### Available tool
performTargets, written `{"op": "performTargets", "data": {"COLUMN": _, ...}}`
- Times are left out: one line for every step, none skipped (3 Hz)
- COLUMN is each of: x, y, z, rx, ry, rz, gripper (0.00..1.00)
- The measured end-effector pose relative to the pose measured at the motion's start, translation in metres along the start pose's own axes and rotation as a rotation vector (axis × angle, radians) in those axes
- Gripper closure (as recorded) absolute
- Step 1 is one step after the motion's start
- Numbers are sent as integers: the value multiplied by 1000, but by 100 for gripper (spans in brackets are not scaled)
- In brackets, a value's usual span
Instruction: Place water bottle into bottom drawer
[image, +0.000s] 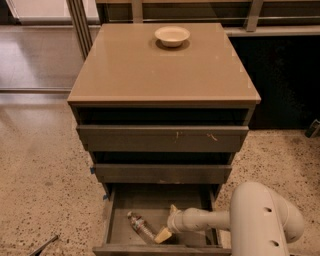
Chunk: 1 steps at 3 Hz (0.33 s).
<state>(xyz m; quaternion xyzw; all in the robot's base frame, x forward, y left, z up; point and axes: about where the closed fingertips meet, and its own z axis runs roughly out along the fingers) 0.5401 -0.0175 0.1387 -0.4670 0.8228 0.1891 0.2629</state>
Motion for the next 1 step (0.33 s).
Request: {"op": "performTargets", "data": {"x": 0, "y": 0, "z": 0, "rx": 0, "ry": 0, "rz": 0, "gripper": 0}}
